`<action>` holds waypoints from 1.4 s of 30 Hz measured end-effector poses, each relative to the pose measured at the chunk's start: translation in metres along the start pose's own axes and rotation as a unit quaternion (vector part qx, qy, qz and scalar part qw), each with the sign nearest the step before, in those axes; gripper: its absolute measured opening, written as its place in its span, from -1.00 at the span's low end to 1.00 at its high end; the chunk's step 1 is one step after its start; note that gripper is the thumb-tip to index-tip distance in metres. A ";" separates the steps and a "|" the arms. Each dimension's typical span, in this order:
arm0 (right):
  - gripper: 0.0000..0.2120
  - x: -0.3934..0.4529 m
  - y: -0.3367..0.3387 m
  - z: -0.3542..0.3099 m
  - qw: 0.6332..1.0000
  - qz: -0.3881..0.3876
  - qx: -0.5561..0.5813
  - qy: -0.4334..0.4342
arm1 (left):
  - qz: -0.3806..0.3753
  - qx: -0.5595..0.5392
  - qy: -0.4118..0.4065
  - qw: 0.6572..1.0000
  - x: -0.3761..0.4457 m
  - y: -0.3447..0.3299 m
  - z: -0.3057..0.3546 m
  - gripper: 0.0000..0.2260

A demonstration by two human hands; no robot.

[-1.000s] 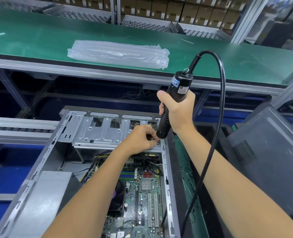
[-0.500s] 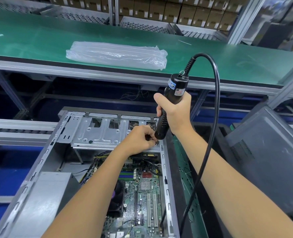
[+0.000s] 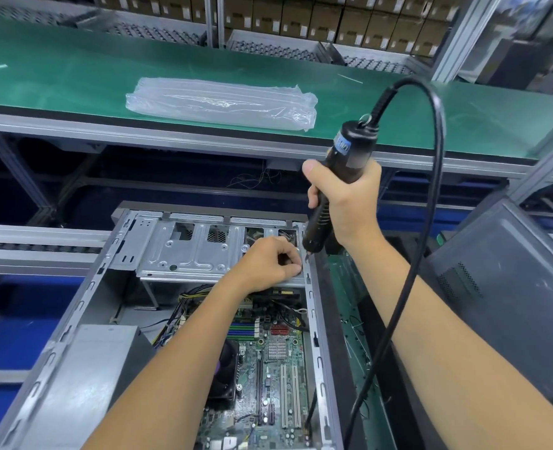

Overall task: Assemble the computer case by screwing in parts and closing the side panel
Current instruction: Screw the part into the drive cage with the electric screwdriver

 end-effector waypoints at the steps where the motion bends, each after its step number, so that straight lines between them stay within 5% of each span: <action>1: -0.72 0.002 0.003 -0.004 1.000 0.002 0.009 0.005 | 0.001 0.005 0.000 1.000 0.000 0.000 0.000 -0.91; 15: -0.76 -0.023 0.087 -0.023 0.989 0.111 0.064 -0.072 | 0.011 -0.045 0.044 0.998 -0.002 -0.004 0.006 -0.89; 19: -0.76 -0.040 0.104 -0.021 0.982 0.126 0.084 -0.112 | 0.063 -0.081 0.111 0.989 -0.005 0.003 0.005 -0.72; 31: -0.77 -0.077 0.110 0.000 0.961 0.087 0.143 -0.219 | 0.139 -0.160 0.210 0.954 0.003 0.008 0.009 -0.52; 42: -0.78 -0.084 0.137 0.004 0.960 0.075 0.125 -0.240 | 0.148 -0.170 0.229 0.947 0.003 0.007 0.021 -0.58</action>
Point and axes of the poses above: each hand's wrist, its own x-axis towards the middle knuckle, its own y-axis out of the back of the hand, z = x × y, the point moved 2 cm from there along x, towards the middle knuckle, and after that the axes turned 1 degree about x, right-handed, at the moved point
